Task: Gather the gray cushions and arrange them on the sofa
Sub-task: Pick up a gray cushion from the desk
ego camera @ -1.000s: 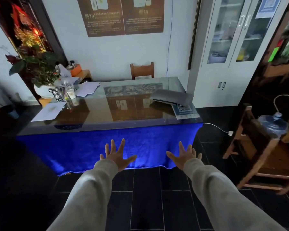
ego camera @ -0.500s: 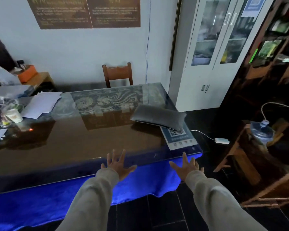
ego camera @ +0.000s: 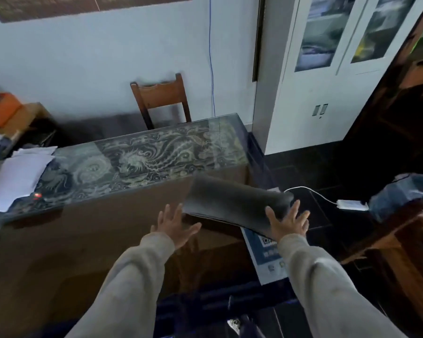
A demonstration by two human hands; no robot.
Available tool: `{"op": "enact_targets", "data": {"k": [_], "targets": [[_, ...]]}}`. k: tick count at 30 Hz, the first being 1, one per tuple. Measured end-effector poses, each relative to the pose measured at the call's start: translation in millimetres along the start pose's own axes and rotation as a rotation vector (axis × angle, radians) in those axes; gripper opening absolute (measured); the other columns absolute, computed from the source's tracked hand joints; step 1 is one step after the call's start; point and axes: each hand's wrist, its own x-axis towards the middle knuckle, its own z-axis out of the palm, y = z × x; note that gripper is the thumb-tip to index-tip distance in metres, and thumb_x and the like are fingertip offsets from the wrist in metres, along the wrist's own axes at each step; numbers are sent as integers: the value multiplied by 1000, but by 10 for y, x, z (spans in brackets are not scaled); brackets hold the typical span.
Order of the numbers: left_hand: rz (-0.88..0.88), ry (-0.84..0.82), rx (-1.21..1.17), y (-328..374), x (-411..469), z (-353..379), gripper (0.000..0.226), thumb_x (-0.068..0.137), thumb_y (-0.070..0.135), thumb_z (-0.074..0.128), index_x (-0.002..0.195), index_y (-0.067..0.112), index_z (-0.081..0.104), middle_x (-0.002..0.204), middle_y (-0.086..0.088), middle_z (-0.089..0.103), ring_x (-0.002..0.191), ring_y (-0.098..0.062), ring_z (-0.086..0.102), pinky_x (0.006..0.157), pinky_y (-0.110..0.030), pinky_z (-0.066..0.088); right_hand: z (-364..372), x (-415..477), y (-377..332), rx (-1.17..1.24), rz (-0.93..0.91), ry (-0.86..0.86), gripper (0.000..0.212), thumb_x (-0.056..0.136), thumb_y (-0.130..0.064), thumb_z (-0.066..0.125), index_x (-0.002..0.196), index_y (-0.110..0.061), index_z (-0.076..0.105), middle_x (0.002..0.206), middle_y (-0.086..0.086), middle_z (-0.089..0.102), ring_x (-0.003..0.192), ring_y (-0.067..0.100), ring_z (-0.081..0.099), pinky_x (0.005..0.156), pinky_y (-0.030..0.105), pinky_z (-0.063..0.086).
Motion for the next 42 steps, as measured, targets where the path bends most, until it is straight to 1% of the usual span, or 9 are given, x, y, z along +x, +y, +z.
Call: {"op": "enact_targets", "data": {"k": [7, 10, 14, 18, 24, 28, 33, 36, 42], "targets": [[-117, -22, -152, 374, 1151, -196, 105, 85, 85, 39, 164, 32, -5, 173, 0, -6, 159, -27, -2, 124, -56, 14, 377, 973, -355, 160, 230, 68, 95, 94, -74, 43, 166, -27, 3, 169, 20, 19, 154, 38, 20, 125, 50, 12], [-186, 4, -334, 629, 1590, -214, 113, 79, 90, 42, 164, 21, 13, 169, -7, 23, 153, -35, 22, 121, -54, 24, 489, 1223, -355, 131, 245, 135, 92, 92, -73, 40, 165, -25, 14, 164, 17, 34, 150, 38, 32, 124, 50, 16], [-346, 10, -427, 701, 1869, -166, 129, 48, 107, 40, 145, 23, 43, 134, -4, 60, 122, -35, 58, 105, -54, 45, 699, 1312, -252, 113, 219, 192, 80, 96, -69, 38, 164, -30, 21, 166, 10, 34, 151, 30, 31, 125, 47, 16], [-326, 9, -501, 602, 1787, -147, 116, 50, 102, 53, 140, 30, 45, 115, 5, 63, 101, -24, 63, 91, -42, 54, 726, 1300, -144, 104, 154, 175, 76, 97, -72, 28, 164, -37, 13, 170, -2, 24, 155, 16, 20, 126, 31, 7], [-341, 107, -642, 531, 1473, 24, 106, 50, 93, 64, 135, 33, 46, 117, 5, 64, 105, -25, 65, 96, -45, 55, 684, 1171, -134, 160, 96, 171, 77, 94, -72, 29, 162, -36, 25, 165, 5, 36, 150, 25, 31, 123, 37, 17], [-418, 130, -757, 212, 847, 269, 110, 46, 89, 70, 138, 36, 41, 113, 6, 57, 98, -25, 59, 89, -40, 53, 539, 841, -153, 147, 17, 81, 80, 87, -71, 33, 160, -41, 22, 162, 12, 40, 142, 42, 42, 116, 55, 31], [-600, 72, -1010, -449, -325, 1058, 123, 50, 76, 83, 151, 26, 33, 145, -11, 53, 128, -39, 55, 104, -49, 49, 584, 288, -175, -5, -159, -182, 85, 97, -55, 56, 165, -28, 13, 165, 15, 35, 142, 46, 42, 113, 53, 33], [-768, 294, -1198, -1030, -1594, 1582, 121, 44, 75, 83, 146, 23, 44, 136, -12, 61, 124, -35, 58, 105, -44, 47, 909, -728, -138, -79, -349, -417, 87, 96, -46, 65, 164, -13, 21, 166, 16, 33, 148, 39, 36, 118, 44, 29], [-1186, 852, -1312, -1894, -4384, 2441, 106, 59, 72, 83, 149, 35, 42, 135, -1, 62, 129, -30, 57, 94, -35, 44, 1550, -3310, 480, -232, -554, -865, 82, 93, -42, 71, 160, -12, 35, 159, 17, 45, 144, 36, 43, 114, 40, 31]]}}
